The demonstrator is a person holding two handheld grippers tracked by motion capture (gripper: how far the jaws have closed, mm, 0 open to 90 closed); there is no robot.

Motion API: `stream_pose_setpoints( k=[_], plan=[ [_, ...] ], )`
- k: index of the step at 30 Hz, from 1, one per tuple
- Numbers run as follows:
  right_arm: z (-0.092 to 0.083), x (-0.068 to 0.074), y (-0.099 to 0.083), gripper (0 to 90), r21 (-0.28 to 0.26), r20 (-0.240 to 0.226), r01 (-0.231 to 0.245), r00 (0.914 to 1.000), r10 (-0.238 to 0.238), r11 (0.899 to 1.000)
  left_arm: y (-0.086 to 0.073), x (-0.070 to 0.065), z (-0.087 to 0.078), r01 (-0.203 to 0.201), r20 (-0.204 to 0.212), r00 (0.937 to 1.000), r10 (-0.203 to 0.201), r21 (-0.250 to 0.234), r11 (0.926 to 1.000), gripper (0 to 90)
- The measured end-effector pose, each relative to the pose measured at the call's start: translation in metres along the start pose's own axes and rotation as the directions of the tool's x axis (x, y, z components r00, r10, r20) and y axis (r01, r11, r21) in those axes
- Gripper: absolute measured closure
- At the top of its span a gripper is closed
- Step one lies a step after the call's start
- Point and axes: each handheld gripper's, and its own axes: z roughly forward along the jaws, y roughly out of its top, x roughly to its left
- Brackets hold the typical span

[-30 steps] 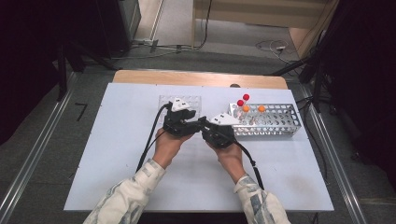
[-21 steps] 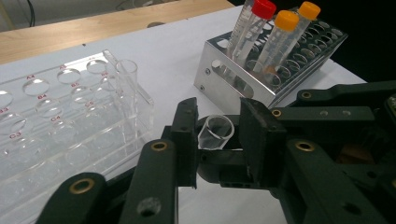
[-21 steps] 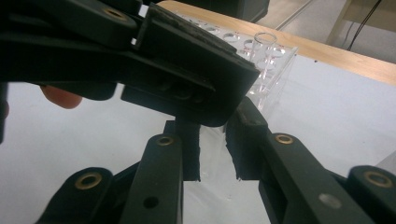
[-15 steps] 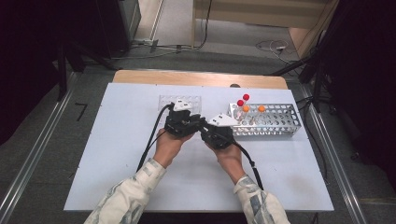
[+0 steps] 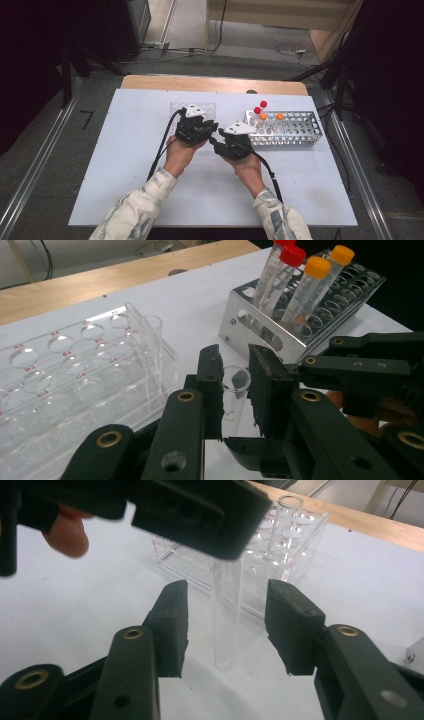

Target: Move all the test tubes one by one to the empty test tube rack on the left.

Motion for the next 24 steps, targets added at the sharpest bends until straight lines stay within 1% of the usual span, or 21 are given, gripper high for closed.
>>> stream_pose_setpoints(
  k=[3,7,13,16,19,24],
  plan=[
    [-0.004,-0.002,0.000,47.3,-0.001,-0.001,0.002,1.0000,-0.002,1.000,0.003,0.002,-0.002,-0.001,-0.007,1.0000,0.001,-0.006,1.0000,76.7],
    [-0.010,-0.006,-0.001,46.1,-0.008,-0.005,-0.008,1.0000,0.008,1.000,0.006,0.004,-0.003,0.004,-0.019,0.9998,-0.004,-0.009,1.0000,76.7],
    [-0.018,-0.016,-0.007,44.8,-0.010,0.013,-0.021,0.9997,0.022,1.000,0.007,0.009,-0.003,0.019,-0.033,0.9993,-0.020,-0.016,0.9997,76.7],
    [-0.025,-0.021,-0.009,43.9,-0.016,0.022,-0.036,0.9991,0.036,0.999,0.008,0.011,-0.004,0.026,-0.040,0.9988,-0.026,-0.022,0.9994,76.7],
    [-0.031,-0.026,-0.011,41.8,-0.017,0.029,-0.041,0.9987,0.041,0.999,0.011,0.014,-0.006,0.031,-0.046,0.9984,-0.033,-0.029,0.9991,76.7],
    [-0.042,-0.034,-0.017,40.8,-0.025,0.044,-0.047,0.9979,0.048,0.999,0.016,0.015,-0.010,0.026,-0.054,0.9982,-0.028,-0.037,0.9990,76.7]
  ],
)
